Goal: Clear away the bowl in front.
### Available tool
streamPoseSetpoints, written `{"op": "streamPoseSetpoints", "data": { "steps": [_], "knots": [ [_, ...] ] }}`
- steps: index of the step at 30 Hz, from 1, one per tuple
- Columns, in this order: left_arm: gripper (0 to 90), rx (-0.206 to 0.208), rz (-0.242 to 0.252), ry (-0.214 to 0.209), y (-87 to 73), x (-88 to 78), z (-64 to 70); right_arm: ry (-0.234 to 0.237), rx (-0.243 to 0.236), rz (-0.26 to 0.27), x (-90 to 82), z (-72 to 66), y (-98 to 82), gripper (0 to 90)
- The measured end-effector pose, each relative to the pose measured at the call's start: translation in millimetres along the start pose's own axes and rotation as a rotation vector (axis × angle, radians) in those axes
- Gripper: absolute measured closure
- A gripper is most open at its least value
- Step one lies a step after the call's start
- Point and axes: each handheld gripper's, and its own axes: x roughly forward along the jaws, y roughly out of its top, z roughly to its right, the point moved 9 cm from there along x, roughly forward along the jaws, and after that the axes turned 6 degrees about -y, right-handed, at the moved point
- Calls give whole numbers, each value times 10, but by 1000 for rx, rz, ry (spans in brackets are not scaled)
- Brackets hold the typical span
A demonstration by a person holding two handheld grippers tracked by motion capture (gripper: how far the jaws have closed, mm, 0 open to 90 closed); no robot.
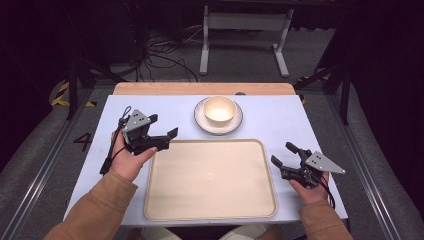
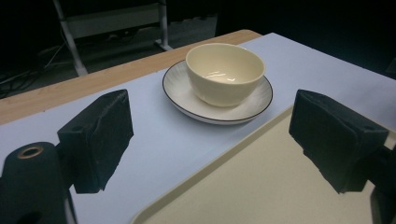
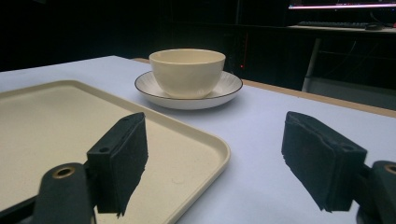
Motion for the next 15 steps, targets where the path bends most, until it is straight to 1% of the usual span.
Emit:
{"op": "streamPoseSetpoints", "data": {
  "steps": [6,10,12,15],
  "knots": [
    [146,17,16,-14,84,133,17,1,3,-1,0,5,0,225],
    [146,22,16,-21,146,234,13,1,7,0,0,6,0,222],
    [146,33,20,-17,183,274,3,0,13,-1,0,8,1,221],
    [146,29,19,-22,220,323,5,1,14,-1,-1,7,0,220]
  ]
}}
